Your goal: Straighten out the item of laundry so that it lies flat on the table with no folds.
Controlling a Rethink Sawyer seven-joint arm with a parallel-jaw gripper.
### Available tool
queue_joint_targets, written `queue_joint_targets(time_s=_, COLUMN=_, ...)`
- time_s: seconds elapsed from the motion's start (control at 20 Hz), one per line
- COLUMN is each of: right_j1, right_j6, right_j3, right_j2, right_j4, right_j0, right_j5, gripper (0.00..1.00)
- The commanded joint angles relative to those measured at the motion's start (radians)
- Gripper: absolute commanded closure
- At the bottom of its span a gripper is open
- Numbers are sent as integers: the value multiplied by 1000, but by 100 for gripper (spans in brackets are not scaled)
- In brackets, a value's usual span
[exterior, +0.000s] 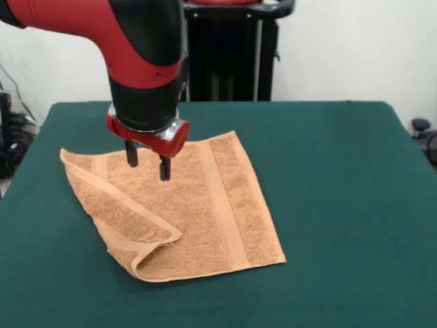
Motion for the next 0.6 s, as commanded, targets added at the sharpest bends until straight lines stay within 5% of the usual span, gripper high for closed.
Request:
queue_joint_targets(time_s=0.05, right_j1=78, right_j6=159, right_j3=47, right_j2=6, right_j4=38, right_j0=40, right_j5=-62, gripper=0)
queue_joint_targets(time_s=0.6, right_j1=158, right_j6=135, right_j3=-38, right_j2=-17, right_j4=12, right_j0=37, right_j5=-55, gripper=0)
